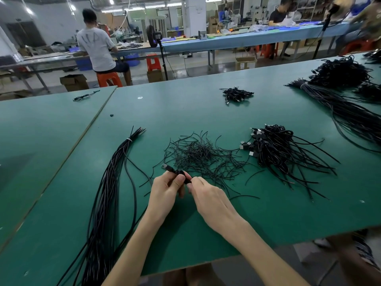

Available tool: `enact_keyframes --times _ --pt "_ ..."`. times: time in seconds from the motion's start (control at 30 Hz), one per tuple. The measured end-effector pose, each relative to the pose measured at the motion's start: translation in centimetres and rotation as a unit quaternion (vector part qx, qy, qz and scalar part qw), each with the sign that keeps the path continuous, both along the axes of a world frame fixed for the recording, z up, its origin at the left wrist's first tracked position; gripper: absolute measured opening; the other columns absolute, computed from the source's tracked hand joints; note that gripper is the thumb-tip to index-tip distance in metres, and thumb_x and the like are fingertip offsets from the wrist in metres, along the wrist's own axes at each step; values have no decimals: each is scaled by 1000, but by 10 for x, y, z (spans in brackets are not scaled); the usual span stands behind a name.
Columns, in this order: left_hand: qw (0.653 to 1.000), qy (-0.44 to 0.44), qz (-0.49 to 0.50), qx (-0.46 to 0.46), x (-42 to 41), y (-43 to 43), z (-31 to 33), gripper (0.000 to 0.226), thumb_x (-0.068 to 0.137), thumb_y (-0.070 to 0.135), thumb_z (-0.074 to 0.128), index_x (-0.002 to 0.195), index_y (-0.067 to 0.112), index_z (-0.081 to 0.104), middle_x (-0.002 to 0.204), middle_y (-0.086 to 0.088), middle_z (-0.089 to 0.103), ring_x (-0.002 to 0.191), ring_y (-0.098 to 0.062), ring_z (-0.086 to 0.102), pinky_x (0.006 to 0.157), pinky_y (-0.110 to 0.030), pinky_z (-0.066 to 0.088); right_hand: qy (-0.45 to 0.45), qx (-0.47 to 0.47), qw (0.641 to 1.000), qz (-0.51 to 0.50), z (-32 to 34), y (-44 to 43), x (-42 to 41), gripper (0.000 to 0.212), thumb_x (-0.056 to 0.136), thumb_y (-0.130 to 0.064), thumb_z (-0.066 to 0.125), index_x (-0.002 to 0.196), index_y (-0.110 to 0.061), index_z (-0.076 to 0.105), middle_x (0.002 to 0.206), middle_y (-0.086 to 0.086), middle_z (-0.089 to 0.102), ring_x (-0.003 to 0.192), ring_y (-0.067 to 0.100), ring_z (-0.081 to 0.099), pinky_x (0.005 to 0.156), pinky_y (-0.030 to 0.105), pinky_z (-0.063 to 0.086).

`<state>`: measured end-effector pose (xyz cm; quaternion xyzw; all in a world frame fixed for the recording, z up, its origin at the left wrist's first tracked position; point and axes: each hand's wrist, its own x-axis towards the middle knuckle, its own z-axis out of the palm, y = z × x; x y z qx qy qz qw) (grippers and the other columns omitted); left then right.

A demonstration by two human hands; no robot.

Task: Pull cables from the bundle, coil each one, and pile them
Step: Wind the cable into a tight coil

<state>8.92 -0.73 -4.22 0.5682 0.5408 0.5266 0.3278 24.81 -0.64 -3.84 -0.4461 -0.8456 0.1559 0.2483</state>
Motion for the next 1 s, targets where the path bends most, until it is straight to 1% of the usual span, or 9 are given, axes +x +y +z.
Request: enact_keyframes --times 0.1,0.2,0.27,0.37,0.5,0.63,0.87,0.93,1.0 --pt "1000 -5 -26 -5 2 1 1 20 105 16 54 98 11 73 64 -4 64 57 -17 57 59 -29 49 23 -18 1000 -5 -1 3 2 28 112 -33 29 87 -22 37 75 -11 41 54 9 40 50 26 26" --pt "998 50 -42 -15 5 10 4 30 105 36 47 102 17 70 75 -3 66 63 -12 59 60 -27 47 143 -76 986 -28 -3 9 6 33 112 -31 32 81 -26 42 69 -11 46 53 7 40 52 24 30" --pt "993 110 -51 -10 5 22 9 25 108 30 45 103 20 68 91 -5 62 72 -15 64 68 -26 47 237 -110 964 -54 -4 14 10 35 112 -31 33 82 -22 49 65 -11 45 52 5 37 53 22 32" --pt "979 203 -25 2 3 42 15 23 107 11 51 119 20 69 106 -1 53 79 -13 63 80 -20 47 328 -142 930 -87 -6 21 14 39 112 -36 31 86 -16 53 64 -11 39 55 5 33 53 22 32" --pt "931 365 23 11 4 65 22 25 105 21 58 127 27 67 112 8 49 91 -16 58 85 -34 50 402 -162 895 -110 -7 24 16 40 112 -34 32 87 -12 53 60 -14 36 54 5 29 51 19 30" --pt "891 453 27 18 10 81 21 23 101 30 65 123 29 70 116 6 51 97 -17 60 77 -31 45 409 -167 889 -117 -8 25 16 39 112 -33 32 86 -12 53 61 -13 35 53 5 29 51 20 30" --pt "874 468 90 90 11 85 16 13 93 27 74 97 15 76 106 2 60 104 -20 56 95 -32 40 419 -179 883 -115 -7 25 17 39 112 -31 32 86 -12 53 56 -14 34 51 5 28 51 19 30" --pt "891 433 103 87 9 80 18 9 93 26 75 95 17 76 101 4 63 99 -17 58 97 -34 40 420 -181 882 -115 -8 25 17 39 112 -32 32 85 -12 53 56 -14 34 51 5 28 51 19 30" --pt "930 347 102 64 8 72 24 3 92 23 76 91 20 75 92 7 67 85 -11 62 90 -30 48 422 -182 880 -118 -8 25 17 39 112 -32 32 85 -13 53 55 -14 35 51 5 29 51 20 30"
